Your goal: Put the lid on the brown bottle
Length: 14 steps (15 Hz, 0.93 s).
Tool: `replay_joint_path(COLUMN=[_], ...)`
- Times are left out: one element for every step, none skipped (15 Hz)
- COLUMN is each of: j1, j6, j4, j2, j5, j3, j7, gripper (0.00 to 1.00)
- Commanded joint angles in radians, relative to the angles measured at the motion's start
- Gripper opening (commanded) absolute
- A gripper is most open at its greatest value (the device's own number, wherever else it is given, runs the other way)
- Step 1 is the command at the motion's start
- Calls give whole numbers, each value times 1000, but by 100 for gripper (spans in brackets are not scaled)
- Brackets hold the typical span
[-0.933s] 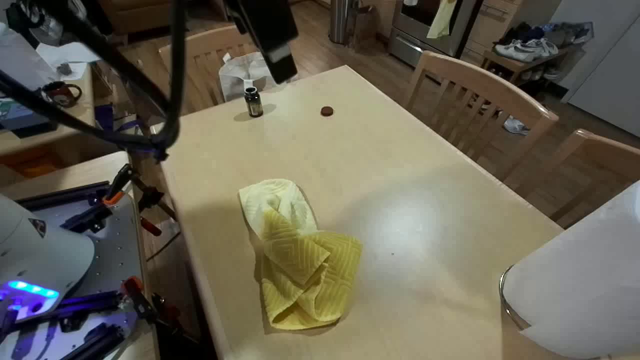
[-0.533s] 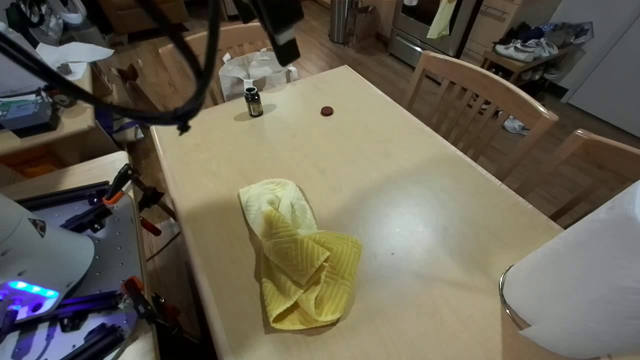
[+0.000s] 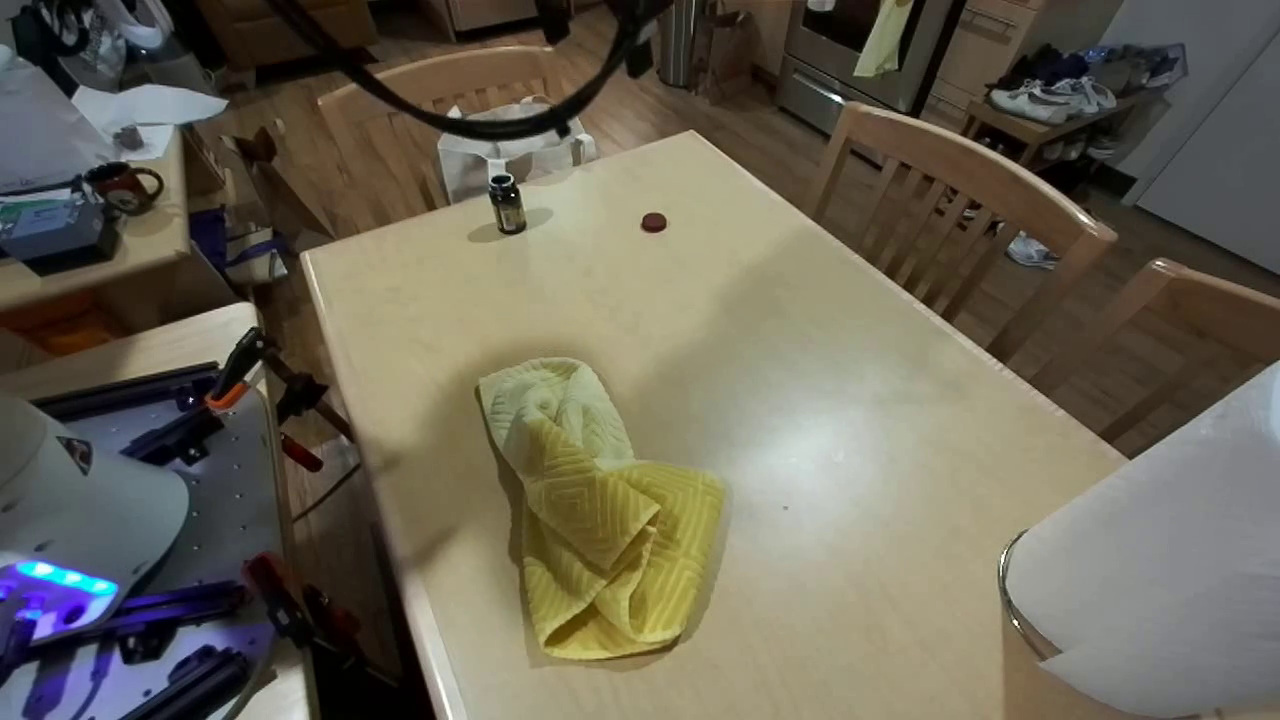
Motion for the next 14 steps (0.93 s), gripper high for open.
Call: replay_joint_path(j1=[3, 3, 2, 3, 3, 5, 4, 0, -3, -6, -5, -5, -5, -11], j6=[64, 75, 72, 53, 45, 32, 15, -15, -14, 25, 18, 14, 13, 27], j4=[129, 163, 199, 248, 281, 324, 360, 394, 417, 343, 368, 385, 393, 372], j2=[187, 230, 264, 297, 326, 361, 388, 409, 427, 380, 399, 412, 419, 400], j5=[-23, -28, -34, -31, -41, -43, -42, -26, -6, -21, -21, -21, -21, 8], j3=[69, 88, 103, 120, 133, 147, 159, 172, 184, 180, 187, 191, 193, 199], j7=[12, 14, 12, 5, 9, 3, -8, -34, -43, -1, -2, -2, -2, -12], gripper=[100, 100, 100, 100, 100, 100, 100, 100, 100, 100, 100, 100, 100, 100])
